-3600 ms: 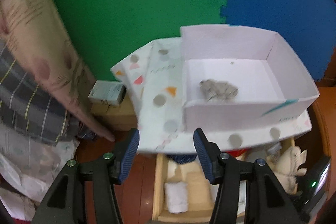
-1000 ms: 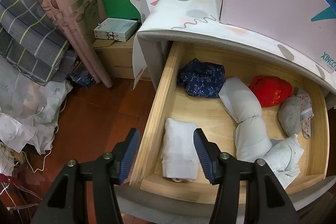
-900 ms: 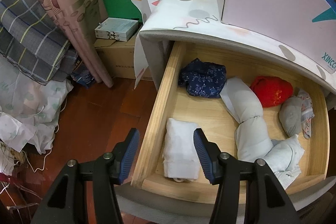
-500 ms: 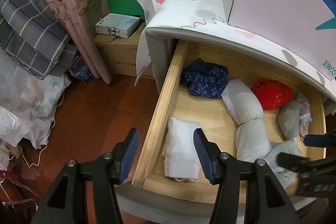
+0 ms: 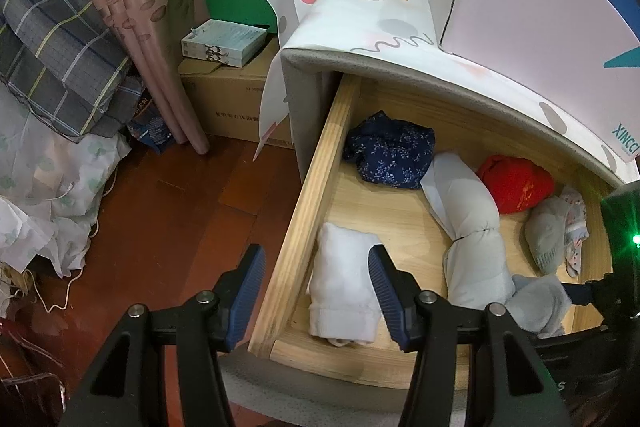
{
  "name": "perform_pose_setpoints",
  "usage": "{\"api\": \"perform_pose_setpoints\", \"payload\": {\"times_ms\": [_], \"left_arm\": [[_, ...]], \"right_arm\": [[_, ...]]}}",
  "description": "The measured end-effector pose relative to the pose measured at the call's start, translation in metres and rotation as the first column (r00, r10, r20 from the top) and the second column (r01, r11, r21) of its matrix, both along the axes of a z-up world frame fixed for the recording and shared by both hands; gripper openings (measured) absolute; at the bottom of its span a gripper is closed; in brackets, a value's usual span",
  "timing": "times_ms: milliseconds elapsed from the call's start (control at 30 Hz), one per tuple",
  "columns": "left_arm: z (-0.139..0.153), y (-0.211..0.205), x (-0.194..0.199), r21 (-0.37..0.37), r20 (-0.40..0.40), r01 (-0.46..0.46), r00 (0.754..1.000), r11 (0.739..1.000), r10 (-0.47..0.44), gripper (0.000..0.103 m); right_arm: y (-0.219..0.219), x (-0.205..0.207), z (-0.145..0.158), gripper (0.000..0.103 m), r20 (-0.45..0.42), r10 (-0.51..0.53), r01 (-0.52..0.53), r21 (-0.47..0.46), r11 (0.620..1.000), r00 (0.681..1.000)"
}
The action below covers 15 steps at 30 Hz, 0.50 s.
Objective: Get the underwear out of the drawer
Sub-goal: 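Grasp the pale blue underwear in the drawer with the right gripper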
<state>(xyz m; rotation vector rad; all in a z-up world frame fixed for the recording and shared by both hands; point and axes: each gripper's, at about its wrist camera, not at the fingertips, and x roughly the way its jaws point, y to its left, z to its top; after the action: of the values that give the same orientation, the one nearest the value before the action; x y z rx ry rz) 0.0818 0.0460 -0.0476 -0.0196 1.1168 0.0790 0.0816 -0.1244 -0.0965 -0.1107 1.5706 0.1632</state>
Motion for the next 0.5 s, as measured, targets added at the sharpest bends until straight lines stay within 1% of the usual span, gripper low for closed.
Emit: {"api": "perform_pose_setpoints", "payload": {"times_ms": [67, 167, 267, 400, 500], "left_arm": [[0.000, -0.001, 0.000, 0.003, -0.001, 0.000, 1.000, 1.000, 0.000, 0.055], [0.000, -0.002, 0.000, 0.003, -0.003, 0.000, 1.000, 1.000, 0.000, 0.055], [-0.001, -0.003, 0.000, 0.006, -0.006, 0.005, 1.000, 1.000, -0.005, 0.055], [-0.002, -0.005, 0.000, 0.007, -0.009, 0.012, 1.000, 1.000, -0.012, 0.055], [-0.003, -0.006, 0.001, 0.007, -0.021, 0.018, 1.000, 1.000, -0.018, 0.055]], "right_arm": [[-0.006, -0.002, -0.001, 0.076, 0.010, 0.008, -0.008, -0.024, 1.000, 1.000], [-0.011, -0.006, -0.001, 0.070, 0.018, 0.019, -0.018, -0.053, 0.998, 1.000], [-0.026, -0.008, 0.002, 0.068, 0.028, -0.006, 0.007, -0.059, 0.998, 1.000], [-0.047, -0.006, 0.006, 0.066, 0.031, -0.075, 0.076, -0.036, 0.996, 0.997], [-0.059, -0.006, 0.011, 0.066, 0.039, -0.101, 0.103, -0.037, 0.994, 0.994]]}}
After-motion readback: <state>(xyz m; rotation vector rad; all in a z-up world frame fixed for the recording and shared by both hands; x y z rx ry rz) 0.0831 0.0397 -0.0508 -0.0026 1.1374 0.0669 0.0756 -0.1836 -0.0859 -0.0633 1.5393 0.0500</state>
